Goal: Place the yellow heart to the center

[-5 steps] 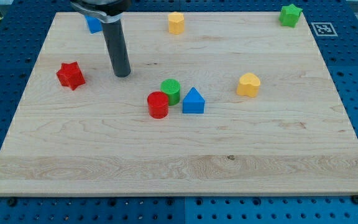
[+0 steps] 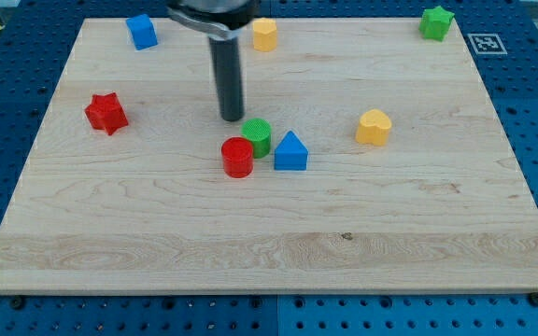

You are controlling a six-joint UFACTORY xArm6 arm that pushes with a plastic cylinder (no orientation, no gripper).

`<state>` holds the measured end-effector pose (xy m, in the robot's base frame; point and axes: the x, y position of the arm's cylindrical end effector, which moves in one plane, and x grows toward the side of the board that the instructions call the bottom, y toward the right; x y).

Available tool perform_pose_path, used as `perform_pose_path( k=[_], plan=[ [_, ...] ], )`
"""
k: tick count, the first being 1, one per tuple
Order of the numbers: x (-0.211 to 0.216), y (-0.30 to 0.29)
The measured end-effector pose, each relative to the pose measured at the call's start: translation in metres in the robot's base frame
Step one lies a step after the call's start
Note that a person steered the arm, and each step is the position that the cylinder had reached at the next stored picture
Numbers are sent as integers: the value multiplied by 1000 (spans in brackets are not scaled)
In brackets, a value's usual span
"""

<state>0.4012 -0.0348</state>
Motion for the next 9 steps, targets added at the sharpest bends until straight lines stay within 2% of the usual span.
perform_pose_path(
  k=[1, 2, 3, 4, 5, 9],
  plan=[
    [3, 30],
    [-14, 31],
    [-15, 72],
    [-24, 78],
    [-26, 114],
    [-43, 128]
  ],
)
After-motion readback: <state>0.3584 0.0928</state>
